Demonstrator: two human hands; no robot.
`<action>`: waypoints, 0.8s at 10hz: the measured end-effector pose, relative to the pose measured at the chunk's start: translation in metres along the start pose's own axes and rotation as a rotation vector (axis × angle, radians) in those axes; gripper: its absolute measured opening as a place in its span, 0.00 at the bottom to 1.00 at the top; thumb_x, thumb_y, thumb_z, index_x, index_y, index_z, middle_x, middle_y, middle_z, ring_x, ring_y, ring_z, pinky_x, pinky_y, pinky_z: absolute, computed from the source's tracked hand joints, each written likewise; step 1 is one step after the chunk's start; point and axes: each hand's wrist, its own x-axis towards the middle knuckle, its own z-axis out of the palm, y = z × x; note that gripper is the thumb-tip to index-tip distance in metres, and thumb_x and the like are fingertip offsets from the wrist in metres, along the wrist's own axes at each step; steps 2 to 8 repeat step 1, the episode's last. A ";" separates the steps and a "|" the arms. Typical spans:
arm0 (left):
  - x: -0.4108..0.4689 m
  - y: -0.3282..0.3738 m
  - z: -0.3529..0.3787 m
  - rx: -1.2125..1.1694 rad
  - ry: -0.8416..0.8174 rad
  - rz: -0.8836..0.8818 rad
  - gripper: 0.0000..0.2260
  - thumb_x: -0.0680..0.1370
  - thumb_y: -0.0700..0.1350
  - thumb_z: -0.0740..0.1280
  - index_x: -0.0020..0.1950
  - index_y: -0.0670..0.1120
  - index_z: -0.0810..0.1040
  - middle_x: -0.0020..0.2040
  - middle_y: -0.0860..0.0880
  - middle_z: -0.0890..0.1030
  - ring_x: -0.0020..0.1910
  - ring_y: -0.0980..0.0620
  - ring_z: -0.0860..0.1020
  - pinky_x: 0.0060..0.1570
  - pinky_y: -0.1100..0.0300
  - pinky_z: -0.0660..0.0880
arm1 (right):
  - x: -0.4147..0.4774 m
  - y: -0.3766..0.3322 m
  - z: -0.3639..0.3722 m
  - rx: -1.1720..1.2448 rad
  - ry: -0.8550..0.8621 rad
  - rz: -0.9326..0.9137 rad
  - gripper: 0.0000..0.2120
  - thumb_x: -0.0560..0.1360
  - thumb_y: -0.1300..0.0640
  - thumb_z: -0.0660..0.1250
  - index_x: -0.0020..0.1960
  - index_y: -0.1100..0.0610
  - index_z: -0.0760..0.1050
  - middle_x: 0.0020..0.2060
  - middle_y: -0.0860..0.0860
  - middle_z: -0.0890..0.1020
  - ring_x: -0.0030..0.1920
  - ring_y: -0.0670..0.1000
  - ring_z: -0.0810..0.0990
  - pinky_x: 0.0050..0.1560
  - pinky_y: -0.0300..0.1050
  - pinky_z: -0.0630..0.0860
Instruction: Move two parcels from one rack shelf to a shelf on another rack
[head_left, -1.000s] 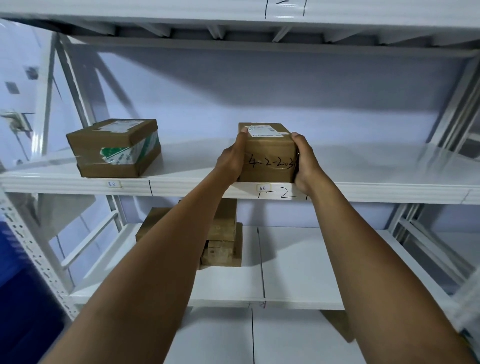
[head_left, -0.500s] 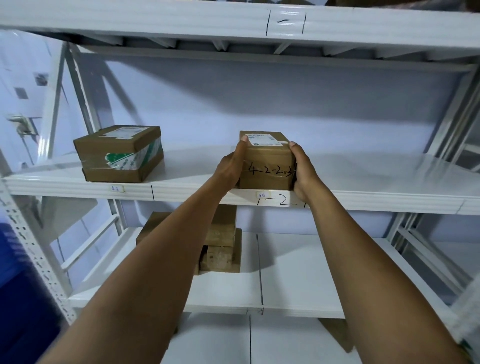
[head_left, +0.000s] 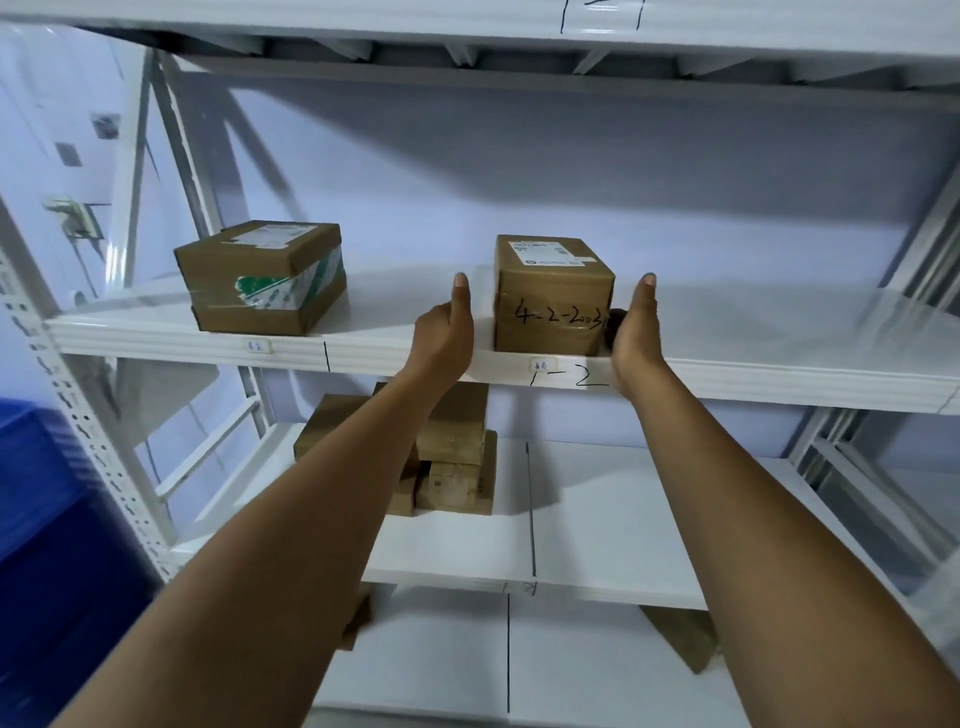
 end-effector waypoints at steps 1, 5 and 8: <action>-0.014 -0.011 -0.003 0.142 -0.004 0.093 0.33 0.89 0.58 0.46 0.57 0.34 0.82 0.52 0.34 0.84 0.57 0.37 0.82 0.65 0.41 0.79 | -0.017 0.002 -0.001 -0.170 0.072 -0.062 0.32 0.86 0.39 0.44 0.86 0.52 0.51 0.82 0.57 0.64 0.81 0.59 0.64 0.80 0.55 0.58; -0.014 -0.011 -0.003 0.142 -0.004 0.093 0.33 0.89 0.58 0.46 0.57 0.34 0.82 0.52 0.34 0.84 0.57 0.37 0.82 0.65 0.41 0.79 | -0.017 0.002 -0.001 -0.170 0.072 -0.062 0.32 0.86 0.39 0.44 0.86 0.52 0.51 0.82 0.57 0.64 0.81 0.59 0.64 0.80 0.55 0.58; -0.014 -0.011 -0.003 0.142 -0.004 0.093 0.33 0.89 0.58 0.46 0.57 0.34 0.82 0.52 0.34 0.84 0.57 0.37 0.82 0.65 0.41 0.79 | -0.017 0.002 -0.001 -0.170 0.072 -0.062 0.32 0.86 0.39 0.44 0.86 0.52 0.51 0.82 0.57 0.64 0.81 0.59 0.64 0.80 0.55 0.58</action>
